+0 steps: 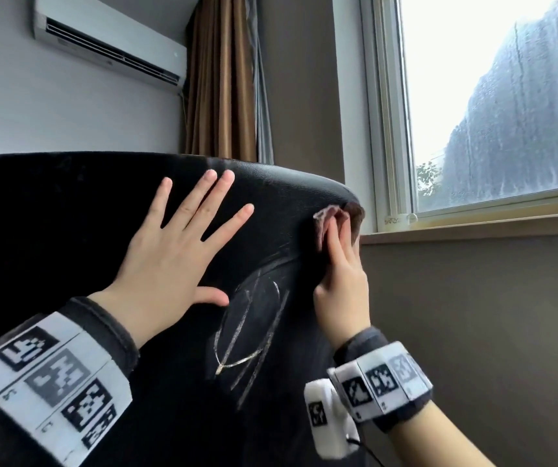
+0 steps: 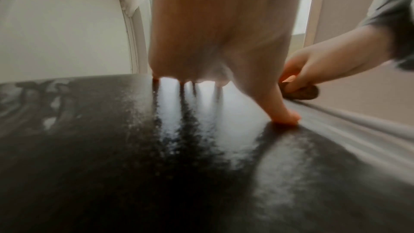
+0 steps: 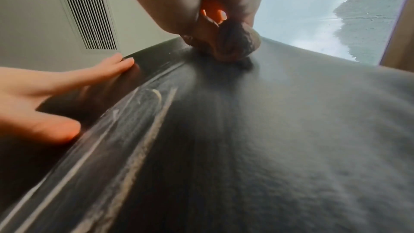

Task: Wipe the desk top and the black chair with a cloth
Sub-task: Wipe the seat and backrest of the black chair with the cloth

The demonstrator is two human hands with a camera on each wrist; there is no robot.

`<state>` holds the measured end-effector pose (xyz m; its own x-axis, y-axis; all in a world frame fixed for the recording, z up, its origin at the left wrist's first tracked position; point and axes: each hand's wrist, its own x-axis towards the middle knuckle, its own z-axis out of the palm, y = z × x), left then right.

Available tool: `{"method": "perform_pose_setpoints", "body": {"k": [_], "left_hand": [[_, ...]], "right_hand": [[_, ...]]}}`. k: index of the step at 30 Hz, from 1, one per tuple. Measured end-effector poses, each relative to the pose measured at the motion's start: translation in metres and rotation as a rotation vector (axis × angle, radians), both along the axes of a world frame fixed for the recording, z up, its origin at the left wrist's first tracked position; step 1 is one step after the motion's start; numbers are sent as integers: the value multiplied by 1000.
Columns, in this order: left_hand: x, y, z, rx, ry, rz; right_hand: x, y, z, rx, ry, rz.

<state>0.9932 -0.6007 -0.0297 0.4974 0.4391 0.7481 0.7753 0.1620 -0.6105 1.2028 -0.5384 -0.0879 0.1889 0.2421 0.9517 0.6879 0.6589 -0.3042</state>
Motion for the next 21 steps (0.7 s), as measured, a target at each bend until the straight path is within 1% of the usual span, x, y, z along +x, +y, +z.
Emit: {"method": "perform_pose_setpoints", "body": {"k": [2, 5, 7, 8, 10, 12, 14, 16, 19, 20, 21], "left_hand": [[-3, 2, -15, -54, -5, 15], [-5, 5, -28, -62, -36, 35], [-4, 6, -29, -67, -51, 34], [-3, 6, -28, -76, -54, 34], [-3, 8, -28, -77, -57, 15], [-5, 7, -28, -64, -55, -25], [-7, 7, -28, -71, -59, -37], [-8, 8, -28, -77, -53, -35], [-7, 8, -30, -99, -34, -25], [-8, 9, -31, -104, -35, -21], [-9, 10, -32, -103, -39, -14]], "right_hand": [[-10, 1, 1, 43, -15, -15], [-33, 1, -42, 177, -173, -61], [-40, -2, -67, 180, -301, -82], [-40, -3, -66, 173, -334, -72], [-35, -2, -46, 177, -323, -47], [-32, 2, -15, 192, -244, -49], [-36, 4, -2, 187, -181, -37], [-44, 3, -20, 197, -221, -24], [-61, -7, -78, 184, -399, -23], [-62, -10, -92, 163, -447, -20], [-62, -11, -96, 148, -470, -16]]}}
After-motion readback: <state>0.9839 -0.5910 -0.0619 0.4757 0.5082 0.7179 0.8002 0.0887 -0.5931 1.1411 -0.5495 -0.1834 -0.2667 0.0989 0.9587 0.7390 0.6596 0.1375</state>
